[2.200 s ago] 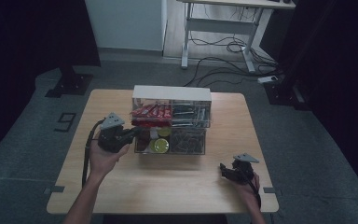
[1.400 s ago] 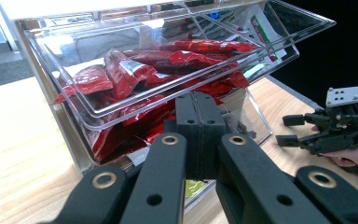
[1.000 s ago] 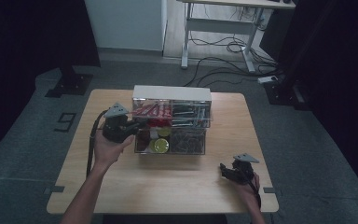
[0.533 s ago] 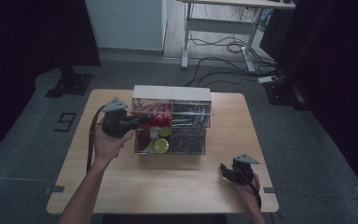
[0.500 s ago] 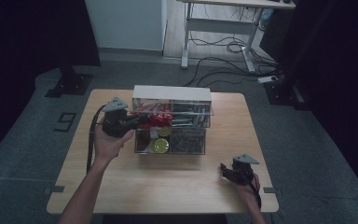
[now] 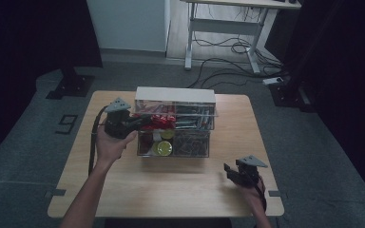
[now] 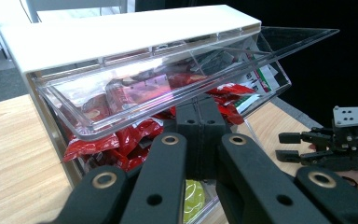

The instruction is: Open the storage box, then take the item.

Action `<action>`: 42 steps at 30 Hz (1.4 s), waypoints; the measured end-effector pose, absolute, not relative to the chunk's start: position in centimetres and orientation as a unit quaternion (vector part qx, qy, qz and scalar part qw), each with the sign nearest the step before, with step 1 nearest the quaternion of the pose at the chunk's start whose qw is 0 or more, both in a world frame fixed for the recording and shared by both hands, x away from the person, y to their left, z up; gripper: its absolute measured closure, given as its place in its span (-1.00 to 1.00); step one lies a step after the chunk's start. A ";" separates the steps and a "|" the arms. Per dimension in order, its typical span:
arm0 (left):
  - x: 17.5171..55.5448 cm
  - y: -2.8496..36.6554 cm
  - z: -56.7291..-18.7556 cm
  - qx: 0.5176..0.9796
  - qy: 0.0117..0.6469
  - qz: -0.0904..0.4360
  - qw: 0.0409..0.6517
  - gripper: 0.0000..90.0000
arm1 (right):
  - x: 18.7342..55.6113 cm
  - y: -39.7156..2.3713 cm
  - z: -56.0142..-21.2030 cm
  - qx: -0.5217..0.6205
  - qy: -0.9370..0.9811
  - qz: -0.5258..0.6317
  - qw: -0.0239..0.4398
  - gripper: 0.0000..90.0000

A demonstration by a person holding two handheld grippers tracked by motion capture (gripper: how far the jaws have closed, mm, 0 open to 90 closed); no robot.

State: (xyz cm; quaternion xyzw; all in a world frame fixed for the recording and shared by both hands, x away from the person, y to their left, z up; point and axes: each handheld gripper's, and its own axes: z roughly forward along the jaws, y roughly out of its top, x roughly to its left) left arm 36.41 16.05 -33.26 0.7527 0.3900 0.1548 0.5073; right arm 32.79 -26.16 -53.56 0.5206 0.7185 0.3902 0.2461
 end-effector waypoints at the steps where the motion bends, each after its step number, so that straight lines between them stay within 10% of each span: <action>1: 36.4 16.0 -33.3 0.753 0.390 0.155 0.507 1.00 | 32.8 -26.1 -53.4 0.521 0.717 0.393 0.245 -0.08; 42: 36.9 15.7 -32.8 0.754 0.395 0.150 0.504 1.00 | 33.0 -22.5 -41.0 0.442 0.686 0.522 0.248 0.01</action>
